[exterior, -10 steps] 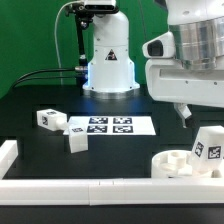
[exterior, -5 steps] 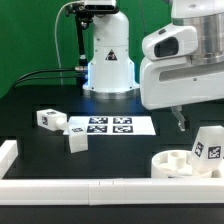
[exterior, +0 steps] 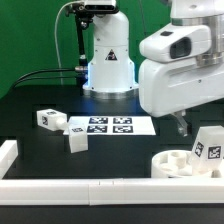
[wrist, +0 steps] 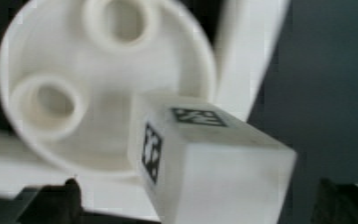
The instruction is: Assemble stool
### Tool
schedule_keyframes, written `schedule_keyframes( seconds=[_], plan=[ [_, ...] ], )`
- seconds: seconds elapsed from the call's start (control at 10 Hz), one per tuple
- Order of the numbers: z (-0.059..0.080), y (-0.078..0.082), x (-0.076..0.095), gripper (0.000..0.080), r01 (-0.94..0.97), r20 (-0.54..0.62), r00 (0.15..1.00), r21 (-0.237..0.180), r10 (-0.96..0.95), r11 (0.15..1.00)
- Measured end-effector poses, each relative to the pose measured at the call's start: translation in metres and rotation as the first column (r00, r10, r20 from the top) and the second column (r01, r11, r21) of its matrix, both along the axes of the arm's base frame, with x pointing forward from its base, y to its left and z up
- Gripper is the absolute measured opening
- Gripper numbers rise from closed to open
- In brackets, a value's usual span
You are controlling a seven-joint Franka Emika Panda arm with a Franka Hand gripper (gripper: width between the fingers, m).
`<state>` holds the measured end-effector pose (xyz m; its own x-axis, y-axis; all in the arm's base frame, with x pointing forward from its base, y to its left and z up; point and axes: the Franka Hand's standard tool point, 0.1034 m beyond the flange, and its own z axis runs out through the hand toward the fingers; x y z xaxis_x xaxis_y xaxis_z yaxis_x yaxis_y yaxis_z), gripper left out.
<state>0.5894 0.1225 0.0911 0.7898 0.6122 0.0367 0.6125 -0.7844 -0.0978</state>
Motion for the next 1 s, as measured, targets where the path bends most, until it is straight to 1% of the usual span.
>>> schedule_keyframes(
  seconds=[0.1, 0.2, 0.6, 0.7, 0.8, 0.9, 1.0],
  plan=[
    [-0.004, 0.005, -0.003, 0.0649, -0.14, 0.0, 0.99, -0.021, 0.14, 0.99],
    [-0.004, 0.005, -0.004, 0.0649, -0.216, 0.003, 0.976, -0.026, 0.216, 0.976],
    [-0.005, -0.004, -0.002, 0.0649, -0.407, 0.014, 0.913, -0.042, 0.408, 0.912],
    [-0.009, -0.004, 0.0, 0.0649, -0.579, 0.019, 0.813, -0.078, 0.582, 0.811],
    [-0.014, 0.001, 0.002, 0.0649, -0.706, 0.02, 0.702, -0.11, 0.712, 0.699],
    [-0.022, 0.006, 0.003, 0.0649, -0.807, -0.012, 0.582, -0.133, 0.813, 0.576],
    [-0.026, 0.008, 0.004, 0.0649, -0.84, -0.027, 0.532, -0.142, 0.846, 0.523]
  ],
)
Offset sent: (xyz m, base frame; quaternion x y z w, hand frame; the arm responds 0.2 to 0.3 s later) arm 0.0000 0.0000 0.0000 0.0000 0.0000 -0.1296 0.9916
